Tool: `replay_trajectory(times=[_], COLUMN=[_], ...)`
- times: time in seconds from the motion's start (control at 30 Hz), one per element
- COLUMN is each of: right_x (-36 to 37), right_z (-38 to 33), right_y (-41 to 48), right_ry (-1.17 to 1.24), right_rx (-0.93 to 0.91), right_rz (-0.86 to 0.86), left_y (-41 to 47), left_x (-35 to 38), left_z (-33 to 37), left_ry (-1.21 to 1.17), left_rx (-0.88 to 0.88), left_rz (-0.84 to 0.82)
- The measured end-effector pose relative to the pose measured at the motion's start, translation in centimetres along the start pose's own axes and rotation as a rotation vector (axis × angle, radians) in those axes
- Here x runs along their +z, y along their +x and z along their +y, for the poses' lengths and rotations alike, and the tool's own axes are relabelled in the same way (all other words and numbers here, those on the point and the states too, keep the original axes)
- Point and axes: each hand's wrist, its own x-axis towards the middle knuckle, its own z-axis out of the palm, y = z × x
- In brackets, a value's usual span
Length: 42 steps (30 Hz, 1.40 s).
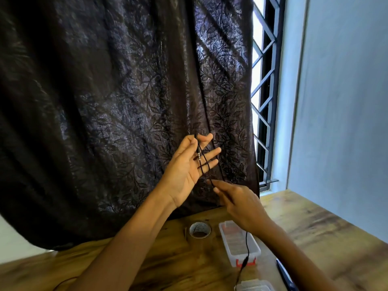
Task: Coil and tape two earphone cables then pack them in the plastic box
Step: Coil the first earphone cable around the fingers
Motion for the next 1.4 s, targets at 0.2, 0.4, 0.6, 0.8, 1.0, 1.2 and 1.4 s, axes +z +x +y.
replay_trajectory(times=[0.2, 0.4, 0.6, 0.8, 1.0, 1.2, 1.4], right_x=[-2.3, -5.6, -7.5, -9.0, -7.4, -3.6, 1.1], right_z=[-2.6, -4.6, -5.3, -4.6, -2.7, -1.2, -0.9], right_y=[-0.1, 1.4, 3.4, 5.5, 6.1, 5.1, 2.6], right_ry=[-0.113, -0.026, -0.128, -0.165, 0.144, 0.288, 0.632], right_rx=[-0.249, -0.323, -0.421, -0.445, -0.128, 0.000, 0.282], right_rz=[0.059, 0.160, 0.265, 0.378, 0.366, 0.382, 0.237], left_y=[-0.1, -1.0, -1.4, -1.9, -1.7, -1.4, -0.8], left_x=[-0.6, -0.6, 0.4, 1.0, 0.5, 0.3, 0.6], left_z=[-0.6, -0.8, -0.3, 0.9, 1.9, 2.2, 2.3], left_ry=[0.309, 0.428, 0.442, 0.308, 0.187, 0.064, 0.063], left_rx=[0.077, 0.053, -0.056, -0.083, -0.128, -0.130, -0.034], left_rz=[0.083, 0.066, -0.019, -0.065, -0.096, -0.100, -0.023])
